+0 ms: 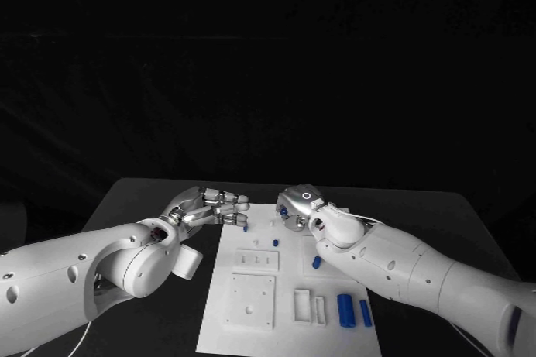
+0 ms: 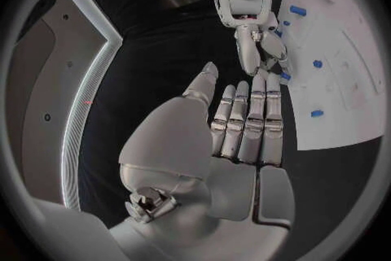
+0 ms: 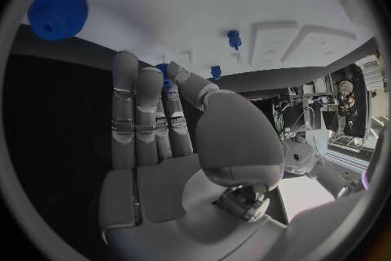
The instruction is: Assemble the parts on the task board
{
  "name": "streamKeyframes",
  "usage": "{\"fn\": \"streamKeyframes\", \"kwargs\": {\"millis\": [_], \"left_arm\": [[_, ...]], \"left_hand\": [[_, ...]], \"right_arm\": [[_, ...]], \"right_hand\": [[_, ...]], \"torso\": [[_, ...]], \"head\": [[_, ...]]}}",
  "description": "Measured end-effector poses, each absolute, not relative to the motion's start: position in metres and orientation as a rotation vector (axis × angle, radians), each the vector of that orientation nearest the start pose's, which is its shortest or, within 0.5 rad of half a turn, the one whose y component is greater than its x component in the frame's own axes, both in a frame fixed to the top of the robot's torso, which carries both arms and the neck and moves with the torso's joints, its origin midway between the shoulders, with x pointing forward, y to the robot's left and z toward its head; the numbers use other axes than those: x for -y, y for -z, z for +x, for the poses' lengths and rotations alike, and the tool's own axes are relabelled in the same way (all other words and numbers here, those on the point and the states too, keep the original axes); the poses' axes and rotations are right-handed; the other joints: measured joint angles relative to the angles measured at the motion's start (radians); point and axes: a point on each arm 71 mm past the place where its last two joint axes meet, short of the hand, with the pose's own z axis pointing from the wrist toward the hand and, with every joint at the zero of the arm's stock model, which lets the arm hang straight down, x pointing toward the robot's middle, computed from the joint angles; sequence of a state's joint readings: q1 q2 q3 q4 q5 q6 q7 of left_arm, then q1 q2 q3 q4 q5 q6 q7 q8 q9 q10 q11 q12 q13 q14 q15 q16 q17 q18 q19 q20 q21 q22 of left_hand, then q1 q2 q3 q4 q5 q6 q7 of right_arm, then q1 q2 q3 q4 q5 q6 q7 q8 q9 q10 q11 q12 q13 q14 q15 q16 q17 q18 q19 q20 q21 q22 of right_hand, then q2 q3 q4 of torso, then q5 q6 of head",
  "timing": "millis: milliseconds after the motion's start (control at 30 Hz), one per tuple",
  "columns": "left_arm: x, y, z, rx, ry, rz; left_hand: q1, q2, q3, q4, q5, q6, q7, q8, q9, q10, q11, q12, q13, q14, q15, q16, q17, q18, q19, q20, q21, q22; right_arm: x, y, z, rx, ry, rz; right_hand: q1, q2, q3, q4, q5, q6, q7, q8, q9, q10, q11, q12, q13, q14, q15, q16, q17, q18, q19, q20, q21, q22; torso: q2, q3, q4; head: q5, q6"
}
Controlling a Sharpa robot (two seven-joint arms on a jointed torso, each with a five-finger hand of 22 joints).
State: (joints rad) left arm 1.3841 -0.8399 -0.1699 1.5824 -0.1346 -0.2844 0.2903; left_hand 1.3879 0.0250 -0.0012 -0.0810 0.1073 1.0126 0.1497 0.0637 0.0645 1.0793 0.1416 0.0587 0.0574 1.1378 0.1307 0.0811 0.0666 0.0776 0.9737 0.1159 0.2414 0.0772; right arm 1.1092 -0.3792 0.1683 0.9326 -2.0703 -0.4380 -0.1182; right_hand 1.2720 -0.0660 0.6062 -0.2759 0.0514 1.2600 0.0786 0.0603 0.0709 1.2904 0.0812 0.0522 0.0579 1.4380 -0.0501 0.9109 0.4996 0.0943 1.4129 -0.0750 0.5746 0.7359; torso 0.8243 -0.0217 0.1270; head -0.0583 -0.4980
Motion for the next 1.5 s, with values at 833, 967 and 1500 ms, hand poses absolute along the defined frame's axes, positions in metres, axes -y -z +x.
{"fn": "streamKeyframes", "kwargs": {"millis": [833,967,1500], "left_arm": [[-0.179,0.13,0.49,-1.597,1.522,-0.826],[-0.178,0.129,0.49,-1.597,1.524,-0.823],[-0.177,0.129,0.49,-1.602,1.525,-0.819]], "left_hand": [[0.0,0.0,0.0,0.0,0.0,0.0,0.0,0.0,0.0,0.0,0.0,0.0,0.001,0.0,0.0,0.0,0.0,0.0,0.0,0.0,0.0,0.0],[0.0,0.0,0.0,0.0,0.0,0.0,0.0,0.0,0.0,0.0,0.0,0.0,0.001,0.0,0.0,0.0,0.0,0.0,0.0,0.0,0.0,0.0],[0.0,0.0,-0.003,-0.003,0.0,-0.004,0.004,0.0,0.0,-0.004,0.004,0.0,0.001,0.0,0.0,0.0,0.0,0.0,0.0,0.0,0.0,0.0]], "right_arm": [[0.114,0.191,0.581,-1.29,-0.289,-0.396],[0.116,0.191,0.582,-1.29,-0.283,-0.393],[0.118,0.193,0.584,-1.297,-0.271,-0.392]], "right_hand": [[0.0,0.0,0.0,0.0,0.006,-0.001,-0.001,-0.002,0.0,-0.002,-0.002,0.006,0.0,0.0,0.0,0.0,0.001,0.006,0.0,0.0,-0.027,0.04],[0.0,0.0,0.0,0.0,0.005,-0.001,-0.001,-0.002,0.0,-0.003,-0.003,0.005,0.0,0.0,0.0,0.0,0.001,0.006,0.0,0.0,-0.04,0.051],[-0.008,-0.008,-0.002,-0.001,0.004,-0.002,0.0,-0.003,-0.002,-0.004,-0.004,0.005,0.0,0.0,0.0,0.0,0.001,0.01,0.008,0.0,-0.06,0.074]], "torso": [[0.02,-0.016,0.0218],[0.022,-0.0167,0.0231],[0.026,-0.0179,0.0251]], "head": [[0.009,0.021],[0.008,0.022],[0.006,0.026]]}}
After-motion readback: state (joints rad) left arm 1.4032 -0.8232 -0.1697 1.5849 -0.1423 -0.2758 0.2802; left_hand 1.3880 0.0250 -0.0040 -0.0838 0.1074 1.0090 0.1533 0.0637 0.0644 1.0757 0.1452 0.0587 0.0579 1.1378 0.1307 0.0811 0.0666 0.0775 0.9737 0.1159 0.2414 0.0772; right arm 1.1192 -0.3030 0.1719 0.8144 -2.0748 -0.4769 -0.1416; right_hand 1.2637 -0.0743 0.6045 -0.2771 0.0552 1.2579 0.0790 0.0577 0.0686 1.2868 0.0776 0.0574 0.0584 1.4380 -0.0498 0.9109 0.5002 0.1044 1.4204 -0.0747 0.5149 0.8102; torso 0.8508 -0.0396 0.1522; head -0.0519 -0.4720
